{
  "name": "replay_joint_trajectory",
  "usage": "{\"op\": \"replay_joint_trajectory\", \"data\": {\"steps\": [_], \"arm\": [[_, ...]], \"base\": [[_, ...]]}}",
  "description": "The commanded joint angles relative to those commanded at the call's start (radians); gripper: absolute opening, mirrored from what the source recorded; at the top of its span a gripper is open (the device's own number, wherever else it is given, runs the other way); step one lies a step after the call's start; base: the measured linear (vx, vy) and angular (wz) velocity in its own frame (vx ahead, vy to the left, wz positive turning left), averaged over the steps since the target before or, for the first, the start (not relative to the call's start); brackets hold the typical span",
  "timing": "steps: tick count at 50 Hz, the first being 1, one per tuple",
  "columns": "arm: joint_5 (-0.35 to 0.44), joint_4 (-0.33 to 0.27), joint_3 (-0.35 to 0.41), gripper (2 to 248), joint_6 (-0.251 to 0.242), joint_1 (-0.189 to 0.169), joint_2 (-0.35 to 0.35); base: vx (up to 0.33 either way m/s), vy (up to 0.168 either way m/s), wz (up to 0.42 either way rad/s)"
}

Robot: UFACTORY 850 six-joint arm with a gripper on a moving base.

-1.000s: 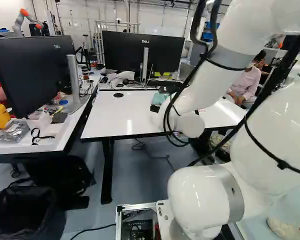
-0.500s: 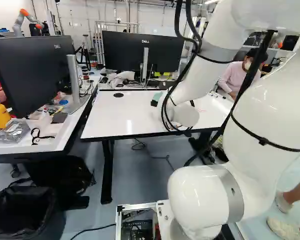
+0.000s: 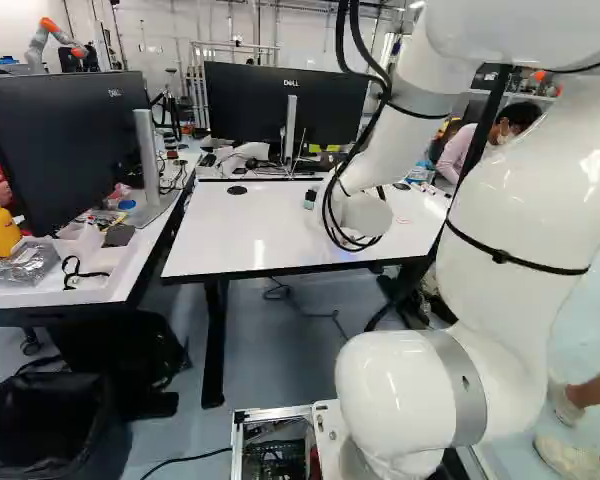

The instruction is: Clean the table with the green towel

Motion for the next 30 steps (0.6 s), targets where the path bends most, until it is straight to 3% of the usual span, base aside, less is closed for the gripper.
{"op": "replay_joint_trajectory", "data": {"steps": [30], "arm": [[-0.078,0.0,-0.153,247,0.0,-0.042,-0.079]], "base": [[0.0,0.0,0.0]]}}
